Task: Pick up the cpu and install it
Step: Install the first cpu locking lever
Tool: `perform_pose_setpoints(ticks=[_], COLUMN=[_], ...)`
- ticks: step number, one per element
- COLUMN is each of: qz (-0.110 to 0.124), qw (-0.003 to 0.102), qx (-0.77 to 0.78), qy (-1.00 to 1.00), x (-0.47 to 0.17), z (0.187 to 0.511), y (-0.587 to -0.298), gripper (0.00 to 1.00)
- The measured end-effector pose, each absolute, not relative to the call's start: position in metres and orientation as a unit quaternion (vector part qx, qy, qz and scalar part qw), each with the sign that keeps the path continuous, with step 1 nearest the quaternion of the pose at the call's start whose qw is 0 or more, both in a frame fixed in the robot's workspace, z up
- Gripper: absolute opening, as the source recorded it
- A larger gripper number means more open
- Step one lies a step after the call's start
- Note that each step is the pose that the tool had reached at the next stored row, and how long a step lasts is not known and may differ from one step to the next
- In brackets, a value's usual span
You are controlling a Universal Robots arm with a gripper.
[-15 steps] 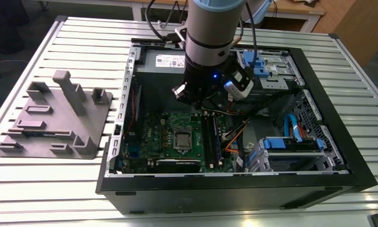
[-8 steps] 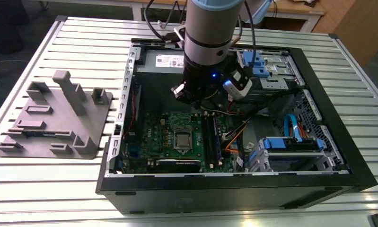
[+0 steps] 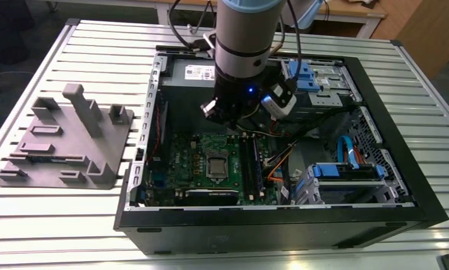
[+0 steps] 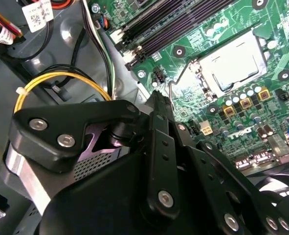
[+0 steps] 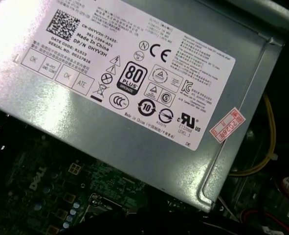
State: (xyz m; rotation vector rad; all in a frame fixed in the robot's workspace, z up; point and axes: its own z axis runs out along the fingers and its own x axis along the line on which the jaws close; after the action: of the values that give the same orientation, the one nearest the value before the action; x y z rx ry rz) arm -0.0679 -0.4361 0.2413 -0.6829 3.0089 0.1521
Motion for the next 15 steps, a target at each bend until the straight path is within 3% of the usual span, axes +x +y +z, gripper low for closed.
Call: perform_pose_setpoints(ticks=[15], qz=[0.036], qw=[0.023], qx=[-0.221], qy=[0.974], x=[-0.068], z=[0.241], y=[-0.458], gripper=[0.1])
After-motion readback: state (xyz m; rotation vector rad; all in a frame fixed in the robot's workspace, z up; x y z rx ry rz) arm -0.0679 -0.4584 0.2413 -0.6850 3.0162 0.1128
